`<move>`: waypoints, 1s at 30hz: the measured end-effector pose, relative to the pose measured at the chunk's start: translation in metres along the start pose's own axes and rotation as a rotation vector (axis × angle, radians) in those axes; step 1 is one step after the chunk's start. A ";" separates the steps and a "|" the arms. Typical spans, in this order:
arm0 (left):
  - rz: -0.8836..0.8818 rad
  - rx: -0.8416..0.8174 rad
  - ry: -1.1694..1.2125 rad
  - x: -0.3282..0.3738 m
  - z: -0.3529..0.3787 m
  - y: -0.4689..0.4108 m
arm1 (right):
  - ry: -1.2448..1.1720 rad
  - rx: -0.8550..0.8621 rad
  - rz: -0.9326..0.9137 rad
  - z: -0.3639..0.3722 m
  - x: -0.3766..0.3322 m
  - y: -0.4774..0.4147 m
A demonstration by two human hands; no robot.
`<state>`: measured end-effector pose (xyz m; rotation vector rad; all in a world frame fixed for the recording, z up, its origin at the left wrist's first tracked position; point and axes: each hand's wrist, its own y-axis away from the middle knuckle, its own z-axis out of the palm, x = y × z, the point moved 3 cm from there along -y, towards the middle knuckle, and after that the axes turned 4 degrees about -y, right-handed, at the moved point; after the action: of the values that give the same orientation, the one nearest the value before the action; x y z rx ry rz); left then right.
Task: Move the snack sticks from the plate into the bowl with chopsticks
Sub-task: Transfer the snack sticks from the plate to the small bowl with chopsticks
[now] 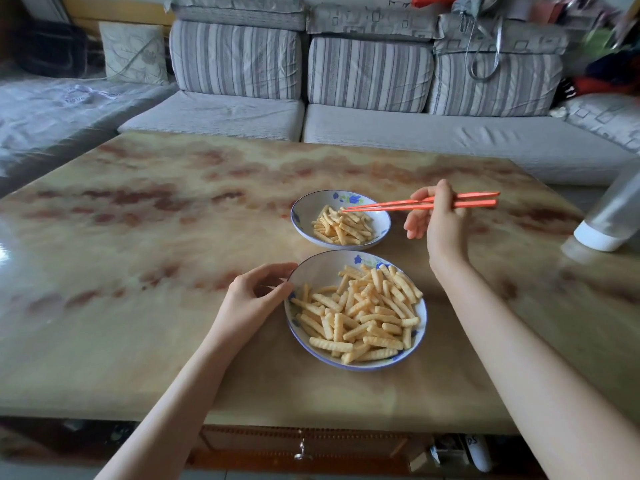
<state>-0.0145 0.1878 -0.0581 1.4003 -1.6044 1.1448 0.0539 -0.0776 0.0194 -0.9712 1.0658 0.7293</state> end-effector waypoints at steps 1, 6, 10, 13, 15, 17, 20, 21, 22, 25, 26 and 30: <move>-0.001 -0.001 -0.001 0.000 0.000 0.000 | 0.009 -0.005 -0.002 -0.005 -0.002 0.002; 0.003 -0.003 -0.002 -0.001 0.001 -0.001 | 0.036 -0.084 0.017 -0.027 -0.020 0.015; 0.009 0.004 -0.008 0.000 0.001 -0.001 | 0.095 -0.199 0.018 -0.036 -0.036 0.024; 0.009 -0.001 -0.003 0.000 0.001 -0.001 | 0.160 -0.270 0.013 -0.039 -0.041 0.030; 0.014 0.000 -0.002 0.000 0.001 -0.001 | 0.206 -0.303 0.019 -0.038 -0.039 0.032; 0.018 0.001 0.000 0.001 0.001 -0.001 | 0.235 -0.313 0.036 -0.038 -0.035 0.033; 0.025 -0.003 0.000 0.000 0.002 -0.001 | 0.233 -0.288 0.069 -0.039 -0.028 0.034; 0.025 -0.002 -0.001 0.000 0.002 -0.001 | 0.224 -0.278 0.075 -0.039 -0.027 0.034; 0.025 0.000 -0.001 0.000 0.001 -0.001 | 0.214 -0.269 0.079 -0.038 -0.025 0.034; 0.030 -0.002 0.002 0.000 0.002 -0.002 | 0.179 -0.237 0.069 -0.036 -0.022 0.037; 0.030 -0.002 0.003 0.000 0.002 -0.002 | 0.167 -0.218 0.065 -0.035 -0.021 0.039; 0.027 0.001 0.001 0.000 0.001 -0.001 | 0.087 -0.120 0.031 -0.034 -0.026 0.038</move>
<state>-0.0135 0.1866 -0.0580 1.3820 -1.6266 1.1615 -0.0008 -0.0942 0.0269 -1.0995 1.1255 0.7898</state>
